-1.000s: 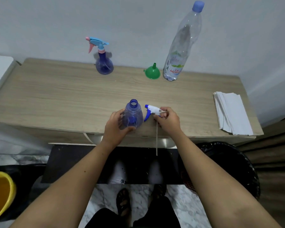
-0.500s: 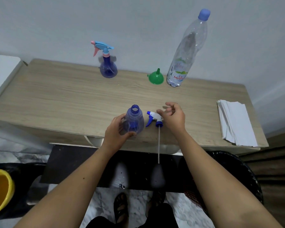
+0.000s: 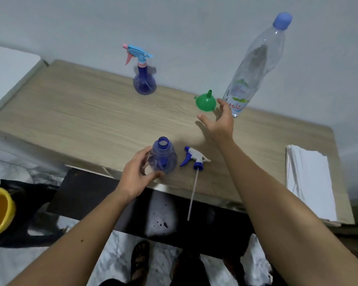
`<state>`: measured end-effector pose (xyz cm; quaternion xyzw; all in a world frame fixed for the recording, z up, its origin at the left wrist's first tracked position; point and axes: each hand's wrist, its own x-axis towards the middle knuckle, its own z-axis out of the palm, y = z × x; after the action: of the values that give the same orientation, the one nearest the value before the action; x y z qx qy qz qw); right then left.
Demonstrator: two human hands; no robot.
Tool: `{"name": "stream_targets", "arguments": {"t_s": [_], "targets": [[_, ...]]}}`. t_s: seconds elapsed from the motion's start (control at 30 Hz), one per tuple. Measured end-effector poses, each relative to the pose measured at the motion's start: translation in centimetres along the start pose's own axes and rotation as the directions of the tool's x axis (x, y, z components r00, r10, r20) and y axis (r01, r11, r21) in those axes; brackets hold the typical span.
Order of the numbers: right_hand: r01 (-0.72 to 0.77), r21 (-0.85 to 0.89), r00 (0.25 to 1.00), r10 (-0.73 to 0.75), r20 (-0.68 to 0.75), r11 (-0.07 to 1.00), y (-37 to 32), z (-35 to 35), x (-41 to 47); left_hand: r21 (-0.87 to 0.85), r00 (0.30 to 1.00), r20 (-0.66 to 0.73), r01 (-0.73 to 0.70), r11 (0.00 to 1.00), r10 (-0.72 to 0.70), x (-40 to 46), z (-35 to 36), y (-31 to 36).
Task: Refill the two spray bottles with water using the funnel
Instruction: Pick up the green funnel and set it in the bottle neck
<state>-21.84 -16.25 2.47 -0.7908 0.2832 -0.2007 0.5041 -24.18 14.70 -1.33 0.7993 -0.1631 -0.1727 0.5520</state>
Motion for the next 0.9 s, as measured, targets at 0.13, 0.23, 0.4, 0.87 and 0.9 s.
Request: {"name": "stream_targets", "arguments": {"t_s": [0.13, 0.23, 0.4, 0.87, 0.9], "targets": [[0.029, 0.001, 1.0, -0.029, -0.005, 1.0, 1.2, 1.5, 3.8, 0.074, 1.0, -0.029, 0.0, 0.997, 0.002, -0.3, 0.6, 0.3], [0.057, -0.073, 0.998, -0.057, 0.012, 0.996, 1.1, 2.2, 5.3, 0.063, 0.999, -0.032, 0.014, 0.998, -0.012, -0.4, 0.6, 0.5], [0.077, -0.148, 0.997, -0.077, 0.006, 0.986, 2.2, 3.9, 6.8, 0.053, 0.998, -0.054, 0.038, 0.998, -0.035, -0.5, 0.8, 0.5], [0.183, -0.275, 0.983, -0.18, 0.036, 0.944, 2.4, 3.6, 7.1, 0.064, 0.996, -0.075, 0.049, 0.997, -0.044, -0.8, 0.8, 0.7], [0.19, -0.258, 0.982, -0.187, 0.035, 0.947, 2.2, 3.5, 6.8, 0.068, 0.996, -0.077, 0.047, 0.997, -0.042, -0.7, 0.9, 0.5]]}}
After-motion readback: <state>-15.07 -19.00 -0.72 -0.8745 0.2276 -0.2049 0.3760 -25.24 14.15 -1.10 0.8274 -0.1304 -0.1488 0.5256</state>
